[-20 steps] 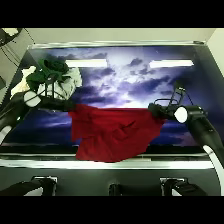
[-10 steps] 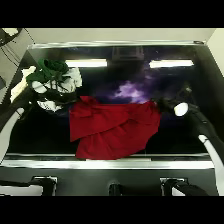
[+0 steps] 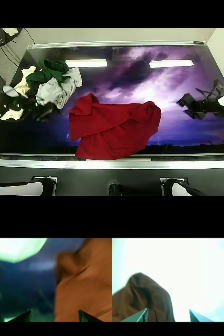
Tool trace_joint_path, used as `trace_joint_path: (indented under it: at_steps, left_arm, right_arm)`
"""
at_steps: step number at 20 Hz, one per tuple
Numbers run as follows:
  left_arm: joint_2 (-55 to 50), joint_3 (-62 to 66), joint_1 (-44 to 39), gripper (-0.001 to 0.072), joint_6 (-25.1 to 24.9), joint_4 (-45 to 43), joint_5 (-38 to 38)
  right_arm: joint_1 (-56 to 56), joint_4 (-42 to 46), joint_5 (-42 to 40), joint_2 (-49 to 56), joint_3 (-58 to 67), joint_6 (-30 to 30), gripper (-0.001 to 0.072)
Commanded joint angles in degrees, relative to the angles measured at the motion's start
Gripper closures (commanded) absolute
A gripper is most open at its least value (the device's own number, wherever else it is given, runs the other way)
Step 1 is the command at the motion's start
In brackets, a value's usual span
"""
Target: Fold the shirts.
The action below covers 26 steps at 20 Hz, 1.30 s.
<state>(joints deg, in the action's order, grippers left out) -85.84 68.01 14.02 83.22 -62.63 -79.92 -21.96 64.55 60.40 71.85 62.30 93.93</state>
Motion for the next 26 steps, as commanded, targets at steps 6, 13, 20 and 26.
trace_joint_path:
  at_steps: [6, 13, 20, 26]
  left_arm:
    - [2.0, -22.0, -2.1, 0.0030, -2.5, 7.0, 6.1]
    - [1.7, -23.9, -8.8, 0.0137, -2.0, 15.1, 14.8]
    - [3.1, -23.4, -9.8, 0.0679, -2.5, 15.0, 20.3]
    - [6.9, -22.9, -9.7, 0.0679, -4.4, 15.1, 21.3]
  right_arm:
    - [-2.0, -11.7, 4.9, 10.9, 0.5, -8.8, 0.0092]
    - [4.6, -11.2, 0.0, 14.9, 0.5, -13.2, 0.0012]
    - [14.1, -11.3, -15.3, 17.4, 0.5, -14.7, 0.0020]
    - [15.2, -11.2, -21.3, 17.8, 1.5, -11.5, 0.0063]
